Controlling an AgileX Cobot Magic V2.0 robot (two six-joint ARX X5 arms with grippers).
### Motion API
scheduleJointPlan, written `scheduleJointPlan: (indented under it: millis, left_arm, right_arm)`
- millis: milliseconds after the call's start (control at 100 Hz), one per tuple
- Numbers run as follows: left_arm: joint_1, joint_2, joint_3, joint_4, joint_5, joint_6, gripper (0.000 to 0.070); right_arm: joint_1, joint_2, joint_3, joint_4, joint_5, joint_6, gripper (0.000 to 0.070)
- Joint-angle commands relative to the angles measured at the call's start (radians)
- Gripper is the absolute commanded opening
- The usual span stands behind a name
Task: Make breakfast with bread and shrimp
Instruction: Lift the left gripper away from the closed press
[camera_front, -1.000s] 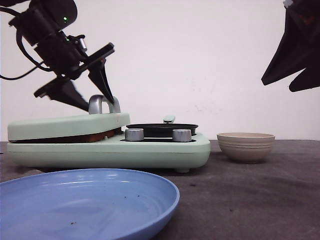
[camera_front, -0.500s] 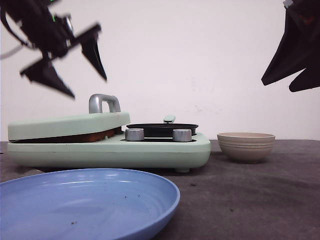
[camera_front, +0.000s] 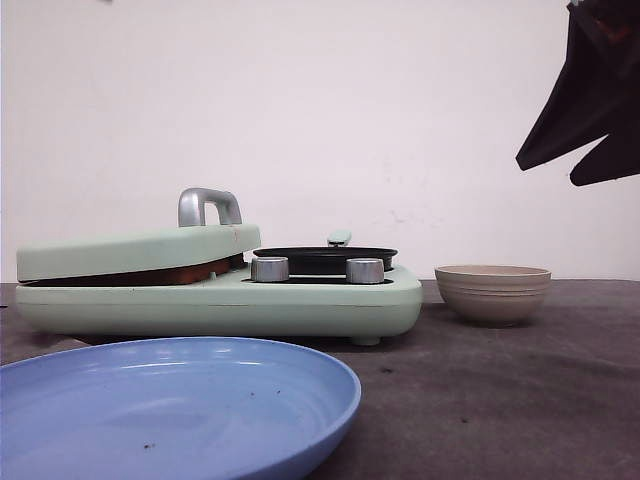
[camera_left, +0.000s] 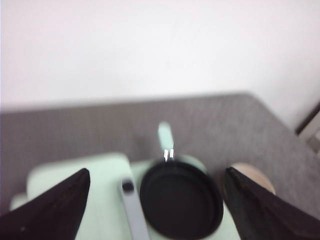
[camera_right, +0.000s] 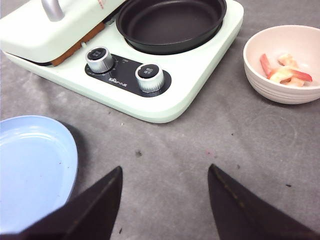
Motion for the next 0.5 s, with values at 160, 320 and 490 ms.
scheduleJointPlan:
  millis: [160,320,490]
  left_arm:
    - [0.016,-0.079,0.016,-0.035,0.001,0.097,0.0470]
    - [0.016,-0.119,-0.014,-0.100,0.001,0.153,0.0469]
    - [0.016,-0.198,-0.147,-0.043,0.010,0.146,0.0469]
  right_arm:
    - [-0.013,0.003,0.047,-0.023,-0.002,0.134,0.0335]
    - [-0.070,0.007,0.126,-0.080,-0.008,0.155,0.0336]
    - [-0.186,0.074,0.254,-0.190,-0.092,0.140,0.0337]
